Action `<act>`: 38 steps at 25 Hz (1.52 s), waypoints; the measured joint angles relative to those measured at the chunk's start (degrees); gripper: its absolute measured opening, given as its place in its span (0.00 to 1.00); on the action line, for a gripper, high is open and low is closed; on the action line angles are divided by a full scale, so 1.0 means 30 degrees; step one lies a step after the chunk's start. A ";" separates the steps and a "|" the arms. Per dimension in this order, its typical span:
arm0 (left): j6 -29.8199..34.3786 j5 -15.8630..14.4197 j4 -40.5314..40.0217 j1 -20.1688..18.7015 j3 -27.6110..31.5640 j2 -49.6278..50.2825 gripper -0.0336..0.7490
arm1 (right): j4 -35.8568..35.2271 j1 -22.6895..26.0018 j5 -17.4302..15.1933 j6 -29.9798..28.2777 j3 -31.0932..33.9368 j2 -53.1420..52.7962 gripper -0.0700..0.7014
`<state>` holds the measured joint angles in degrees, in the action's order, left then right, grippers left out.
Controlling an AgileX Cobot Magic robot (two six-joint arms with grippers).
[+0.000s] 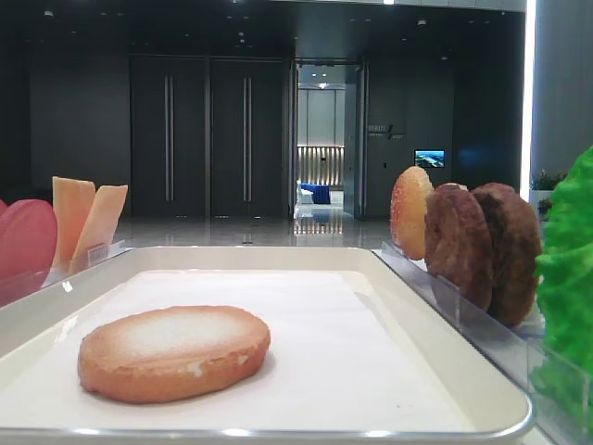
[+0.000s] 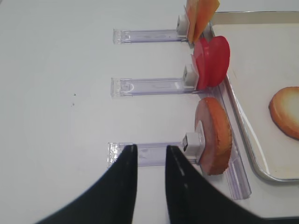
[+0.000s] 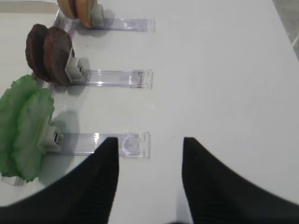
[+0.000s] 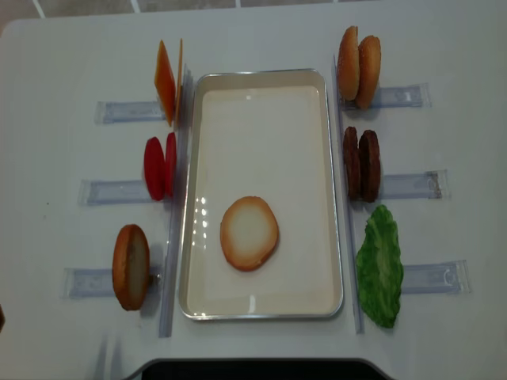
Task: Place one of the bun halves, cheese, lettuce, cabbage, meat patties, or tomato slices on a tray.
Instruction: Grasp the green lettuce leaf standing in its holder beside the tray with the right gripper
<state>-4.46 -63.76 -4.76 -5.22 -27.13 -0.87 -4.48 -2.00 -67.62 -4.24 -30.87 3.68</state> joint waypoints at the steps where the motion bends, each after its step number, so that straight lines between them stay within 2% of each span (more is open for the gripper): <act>1: 0.0000 0.0000 0.0000 0.0000 0.0000 0.0000 0.24 | -0.0054 0.0000 -0.0174 0.0150 -0.0297 0.0589 0.49; 6: 0.0000 0.0000 0.0000 0.0000 0.0000 0.0000 0.24 | -0.0680 0.0000 -0.0711 0.1146 -0.2106 0.3292 0.49; 16: 0.0000 0.0000 0.0000 0.0000 0.0000 0.0000 0.24 | -0.1984 0.0000 -0.0808 0.1796 -0.6109 0.8996 0.49; 23: 0.0000 0.0000 0.0000 0.0000 0.0000 0.0000 0.24 | -0.2894 0.0000 -0.0808 0.1835 -0.6425 1.2012 0.48; 30: 0.0000 0.0000 0.0000 0.0000 0.0000 0.0000 0.24 | -0.1179 0.0000 -0.0808 0.1815 -0.6425 1.4310 0.47; 38: 0.0000 0.0000 0.0000 0.0000 0.0000 0.0000 0.24 | -0.1107 0.0000 -0.0807 0.1521 -0.6425 1.5532 0.47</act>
<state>-4.46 -63.76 -4.76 -5.22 -27.13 -0.87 -7.80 -2.00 -70.04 0.33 -50.15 50.27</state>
